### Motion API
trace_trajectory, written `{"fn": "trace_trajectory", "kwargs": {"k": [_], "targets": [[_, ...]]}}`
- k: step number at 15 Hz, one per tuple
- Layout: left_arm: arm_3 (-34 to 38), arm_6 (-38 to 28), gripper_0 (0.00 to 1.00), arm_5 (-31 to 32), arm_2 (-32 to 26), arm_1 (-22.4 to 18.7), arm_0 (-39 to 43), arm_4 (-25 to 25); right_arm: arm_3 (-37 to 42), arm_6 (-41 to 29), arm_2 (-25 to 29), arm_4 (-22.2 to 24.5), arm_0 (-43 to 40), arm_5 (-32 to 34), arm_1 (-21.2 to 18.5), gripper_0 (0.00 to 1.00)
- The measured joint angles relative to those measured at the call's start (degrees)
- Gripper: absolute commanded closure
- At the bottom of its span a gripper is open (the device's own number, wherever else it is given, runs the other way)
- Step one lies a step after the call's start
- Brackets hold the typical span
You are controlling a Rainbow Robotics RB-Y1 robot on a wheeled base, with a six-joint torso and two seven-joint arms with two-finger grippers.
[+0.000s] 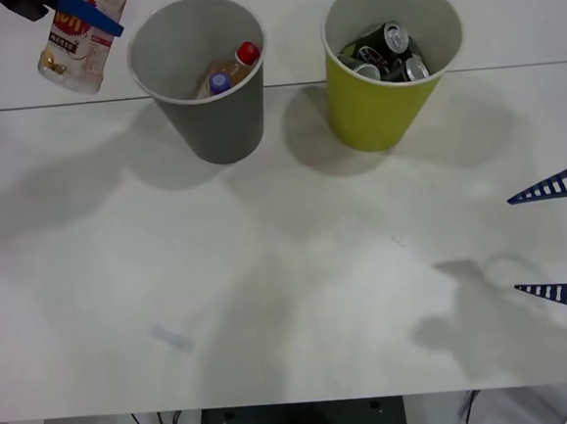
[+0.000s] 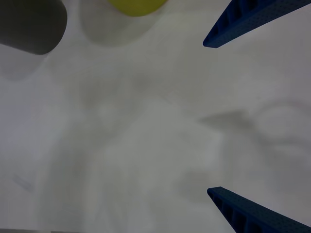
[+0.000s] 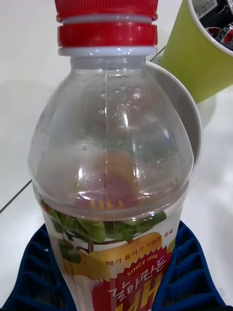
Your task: Put the can into the green bin and the plastic bottle into the gray bin
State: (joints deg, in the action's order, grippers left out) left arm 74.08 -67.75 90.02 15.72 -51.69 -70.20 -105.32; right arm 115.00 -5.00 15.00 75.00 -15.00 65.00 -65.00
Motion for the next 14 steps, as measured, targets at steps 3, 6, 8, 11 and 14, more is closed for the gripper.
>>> {"fn": "trace_trajectory", "kwargs": {"k": [3,6,8,11,14], "targets": [[-3.05,-0.31,0.99,0.00,0.01,5.02,-3.63,-4.60,0.00,0.00,0.00,0.00,0.00,0.00,0.00,0.00],[-8.29,-0.64,0.99,0.00,0.01,9.39,-6.95,-7.35,0.00,0.00,0.00,0.00,0.00,0.00,0.00,0.00],[-11.16,-0.71,0.99,0.00,0.01,11.41,-8.41,-8.32,0.00,0.00,0.00,0.00,0.00,0.00,0.00,0.00],[-11.76,-0.71,0.40,0.00,0.01,12.36,-8.65,-9.24,0.00,0.00,0.00,0.00,0.00,0.00,0.00,0.00],[-11.77,-0.66,0.00,0.00,0.01,12.57,-8.65,-9.55,0.00,0.00,0.00,0.00,0.00,0.00,0.00,0.00]]}}
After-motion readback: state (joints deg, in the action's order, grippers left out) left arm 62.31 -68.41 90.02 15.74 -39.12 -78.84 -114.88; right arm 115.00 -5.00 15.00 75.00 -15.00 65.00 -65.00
